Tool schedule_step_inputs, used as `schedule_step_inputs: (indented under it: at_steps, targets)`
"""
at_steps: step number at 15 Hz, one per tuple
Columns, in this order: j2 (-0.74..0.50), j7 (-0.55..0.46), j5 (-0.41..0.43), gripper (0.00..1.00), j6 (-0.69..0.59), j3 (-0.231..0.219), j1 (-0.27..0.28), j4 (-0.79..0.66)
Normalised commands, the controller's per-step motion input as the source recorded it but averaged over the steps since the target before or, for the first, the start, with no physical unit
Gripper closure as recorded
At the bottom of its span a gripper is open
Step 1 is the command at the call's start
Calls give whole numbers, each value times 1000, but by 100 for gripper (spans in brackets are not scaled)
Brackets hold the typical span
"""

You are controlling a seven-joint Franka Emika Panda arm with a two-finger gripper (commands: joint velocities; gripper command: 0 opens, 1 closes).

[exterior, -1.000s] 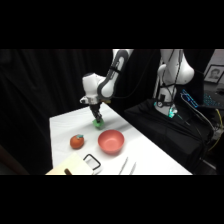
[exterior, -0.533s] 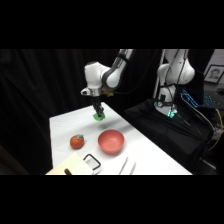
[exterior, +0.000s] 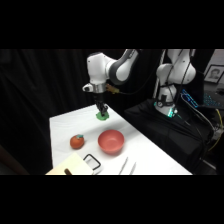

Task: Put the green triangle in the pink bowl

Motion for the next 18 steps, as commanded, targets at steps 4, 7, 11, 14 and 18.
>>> schedule_step_inputs:
  at_steps: [4, 7, 11, 14, 18]
  targets:
    - [-174, 341, -83, 96, -99, 40, 185, -81]
    - [-69, 300, -27, 96, -102, 64, 149, 25]
    - [41, 178, 51, 96, -68, 45, 80, 108]
    - [124, 32, 149, 96, 55, 39, 29, 119]
    - [178, 1, 159, 96, 143, 45, 20, 127]
